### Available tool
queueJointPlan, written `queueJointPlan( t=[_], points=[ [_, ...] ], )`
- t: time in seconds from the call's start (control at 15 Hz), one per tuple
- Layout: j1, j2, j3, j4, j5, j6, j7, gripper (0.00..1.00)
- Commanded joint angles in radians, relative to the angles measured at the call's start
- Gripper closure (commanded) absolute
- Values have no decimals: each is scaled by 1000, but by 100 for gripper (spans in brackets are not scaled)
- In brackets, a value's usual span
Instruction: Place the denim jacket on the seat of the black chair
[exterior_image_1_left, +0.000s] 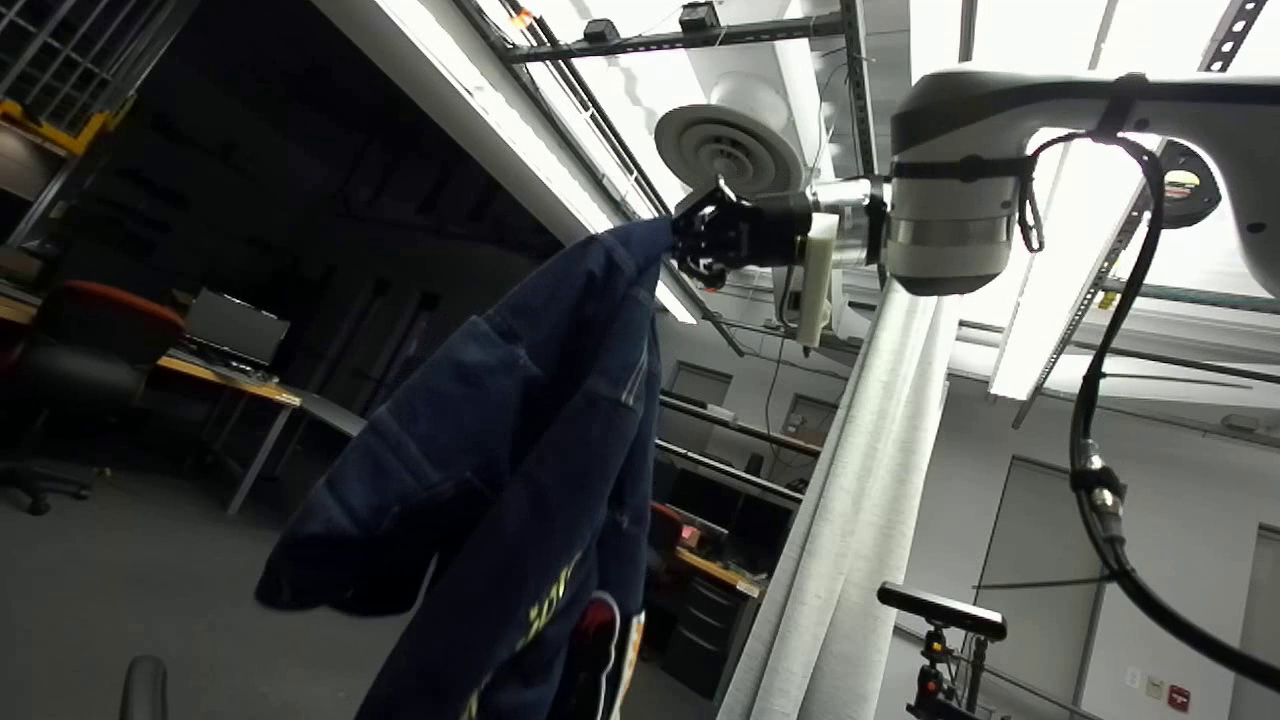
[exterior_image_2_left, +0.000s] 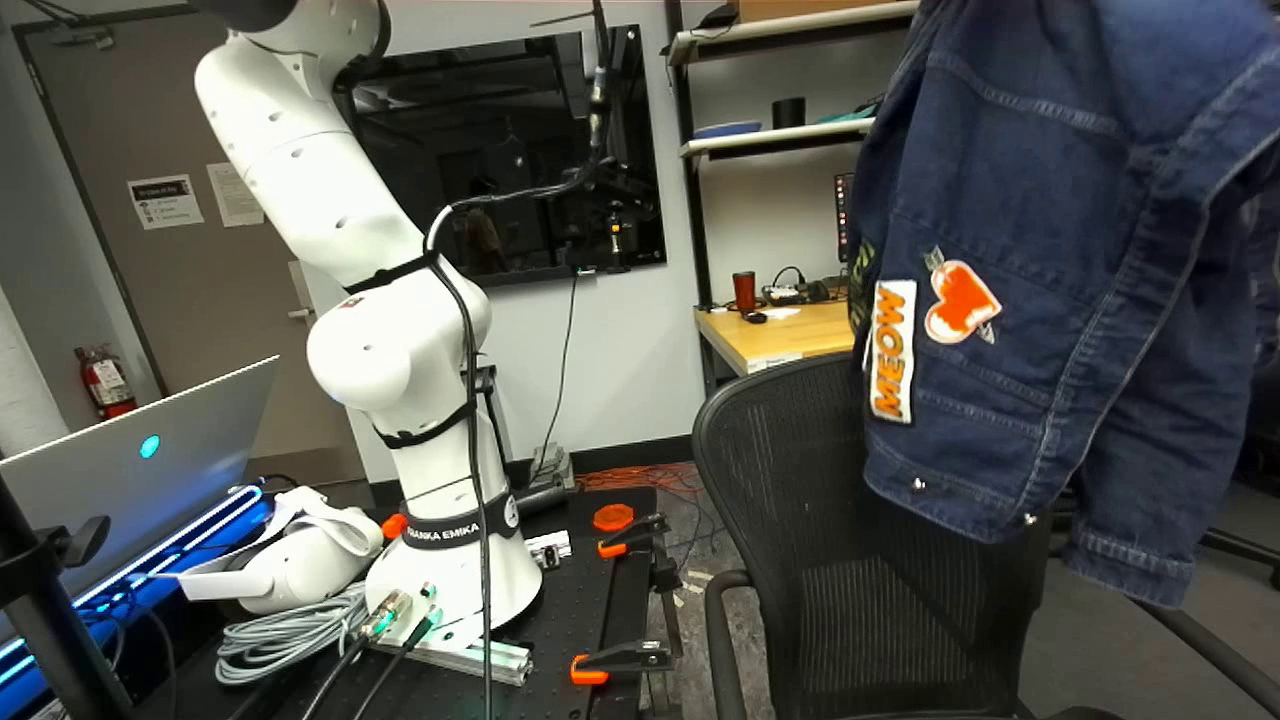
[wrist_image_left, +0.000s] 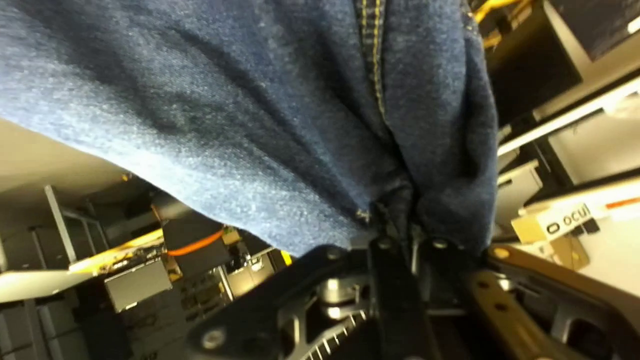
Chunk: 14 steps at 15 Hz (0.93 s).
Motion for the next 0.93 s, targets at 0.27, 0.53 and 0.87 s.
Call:
queueJointPlan(
  t=[0.27,0.53,0.87],
  points=[
    [35,-209,-103,-278,-236,-170,6,98],
    [41,-203,-136,-331,-357,-194,12,98],
    [43,-175,-139,-398,-466,-201,24,98]
  ],
)
